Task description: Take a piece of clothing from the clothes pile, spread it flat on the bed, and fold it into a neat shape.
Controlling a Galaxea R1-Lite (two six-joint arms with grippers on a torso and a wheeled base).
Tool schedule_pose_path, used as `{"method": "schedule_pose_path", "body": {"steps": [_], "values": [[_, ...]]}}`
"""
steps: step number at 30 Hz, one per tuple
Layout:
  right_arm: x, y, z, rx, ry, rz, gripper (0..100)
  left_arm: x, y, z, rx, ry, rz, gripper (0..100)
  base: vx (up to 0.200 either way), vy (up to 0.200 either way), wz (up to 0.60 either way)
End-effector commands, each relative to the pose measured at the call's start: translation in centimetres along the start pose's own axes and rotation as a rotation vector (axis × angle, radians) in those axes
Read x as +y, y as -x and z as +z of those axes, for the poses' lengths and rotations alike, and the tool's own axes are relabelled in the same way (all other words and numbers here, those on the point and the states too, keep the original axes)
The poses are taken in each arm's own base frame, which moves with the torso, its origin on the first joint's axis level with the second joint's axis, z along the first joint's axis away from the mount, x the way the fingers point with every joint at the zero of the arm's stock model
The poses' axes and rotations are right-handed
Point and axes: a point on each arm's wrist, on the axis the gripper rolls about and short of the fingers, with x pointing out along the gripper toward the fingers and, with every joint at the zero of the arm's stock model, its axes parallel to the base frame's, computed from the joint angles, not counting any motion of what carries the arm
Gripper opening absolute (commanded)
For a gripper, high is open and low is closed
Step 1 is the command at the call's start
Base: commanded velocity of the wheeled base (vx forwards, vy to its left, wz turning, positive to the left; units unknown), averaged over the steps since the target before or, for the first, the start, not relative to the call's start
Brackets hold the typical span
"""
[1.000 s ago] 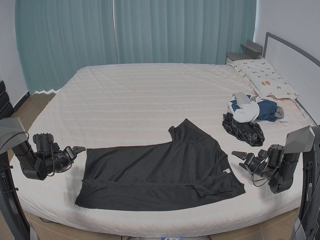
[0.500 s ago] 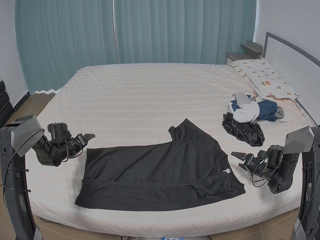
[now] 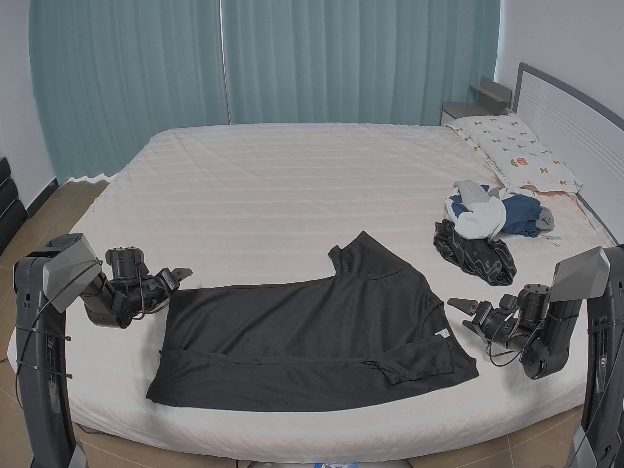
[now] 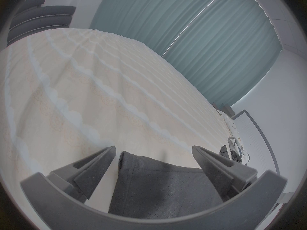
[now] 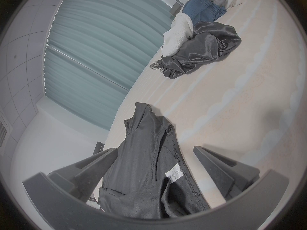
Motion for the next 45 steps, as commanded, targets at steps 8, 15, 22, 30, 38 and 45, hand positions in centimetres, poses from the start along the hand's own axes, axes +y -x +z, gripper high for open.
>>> {"method": "schedule_pose_path", "body": {"steps": [8,15,22,30,38,45], "values": [[0.3,-0.2,0.5,-0.022,0.01,0.018,100,0.2,-0.5,-0.6,0.01,-0.012,0.007,0,0.0,0.0,0.0],[3.6,-1.9,1.9,-0.053,0.053,0.113,100,0.3,-0.2,-0.6,0.011,-0.012,0.011,0,0.0,0.0,0.0],[7.5,-6.0,5.4,0.03,0.115,0.05,100,0.4,0.4,-1.2,0.036,0.006,0.02,0,0.0,0.0,0.0],[7.8,-12.5,4.3,0.043,0.282,-0.118,100,0.5,0.6,-1.3,0.041,0.011,0.025,0,0.0,0.0,0.0],[7.6,-17.1,4.4,0.056,0.346,-0.194,100,0.6,0.7,-1.5,0.049,0.012,0.03,0,0.0,0.0,0.0],[7.2,-19.6,4.5,0.052,0.353,-0.234,100,0.6,0.9,-1.6,0.049,0.011,0.032,0,0.0,0.0,0.0]]}}
